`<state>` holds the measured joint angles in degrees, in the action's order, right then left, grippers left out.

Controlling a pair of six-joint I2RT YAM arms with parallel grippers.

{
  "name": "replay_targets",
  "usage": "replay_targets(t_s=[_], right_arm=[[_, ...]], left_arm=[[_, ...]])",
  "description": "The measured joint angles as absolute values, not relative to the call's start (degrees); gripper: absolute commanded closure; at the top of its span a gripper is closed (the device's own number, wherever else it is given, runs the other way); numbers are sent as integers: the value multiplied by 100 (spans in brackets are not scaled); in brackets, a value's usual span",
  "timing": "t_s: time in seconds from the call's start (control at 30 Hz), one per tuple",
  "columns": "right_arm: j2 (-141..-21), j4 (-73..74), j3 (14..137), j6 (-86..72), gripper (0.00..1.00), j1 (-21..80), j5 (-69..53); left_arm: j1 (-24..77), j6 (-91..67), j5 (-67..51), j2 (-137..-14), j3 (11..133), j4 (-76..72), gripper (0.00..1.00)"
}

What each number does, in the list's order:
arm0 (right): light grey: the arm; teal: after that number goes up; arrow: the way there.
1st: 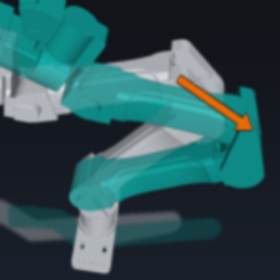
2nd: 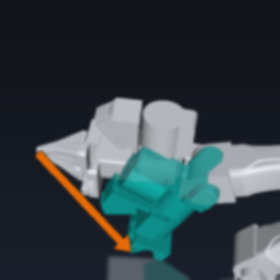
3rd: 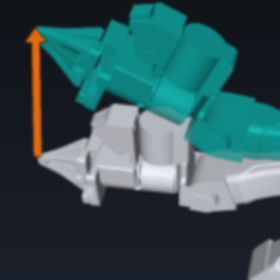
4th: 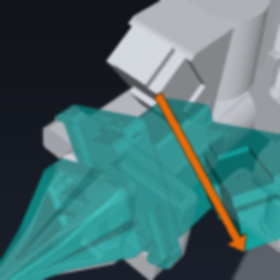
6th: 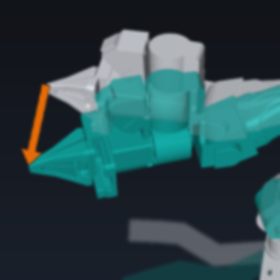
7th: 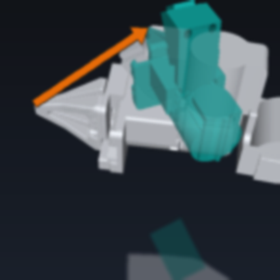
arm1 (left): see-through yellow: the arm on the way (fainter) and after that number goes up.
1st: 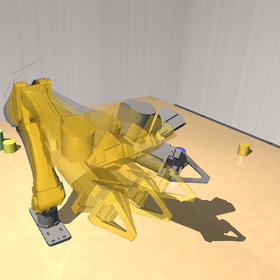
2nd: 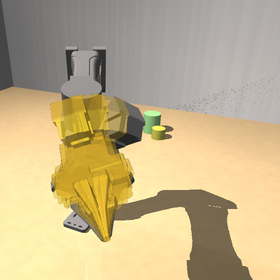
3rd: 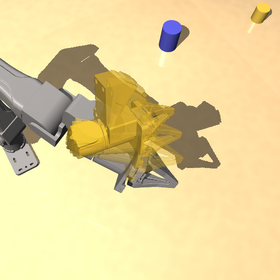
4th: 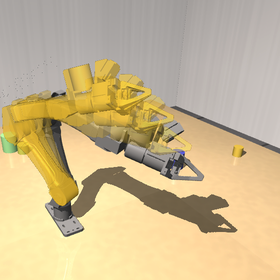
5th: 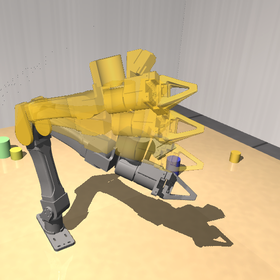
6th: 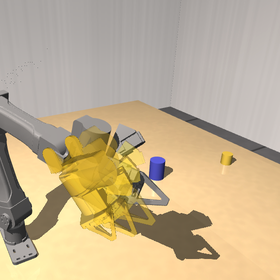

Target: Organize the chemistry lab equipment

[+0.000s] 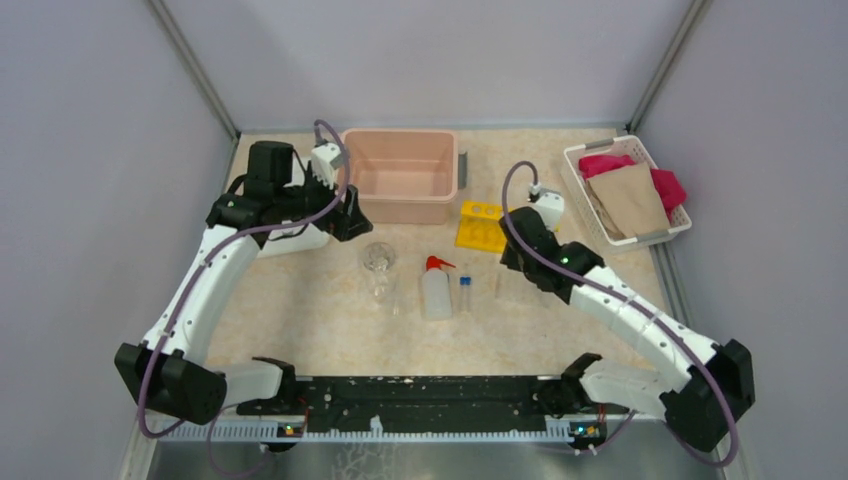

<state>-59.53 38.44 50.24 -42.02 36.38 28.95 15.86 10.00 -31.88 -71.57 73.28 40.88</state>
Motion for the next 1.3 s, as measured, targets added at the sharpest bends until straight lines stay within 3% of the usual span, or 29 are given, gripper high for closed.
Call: replay_targets(t_s=[0.43, 1.3], right_arm=[[-8709, 2945, 5273, -4152, 75, 4637, 1850], [-9441, 2541, 5339, -4154, 80, 4539, 1765]], left_arm=[[1306, 768, -2840, -7157, 7380, 4073, 1], [1297, 836, -2816, -7157, 7380, 4123, 1]])
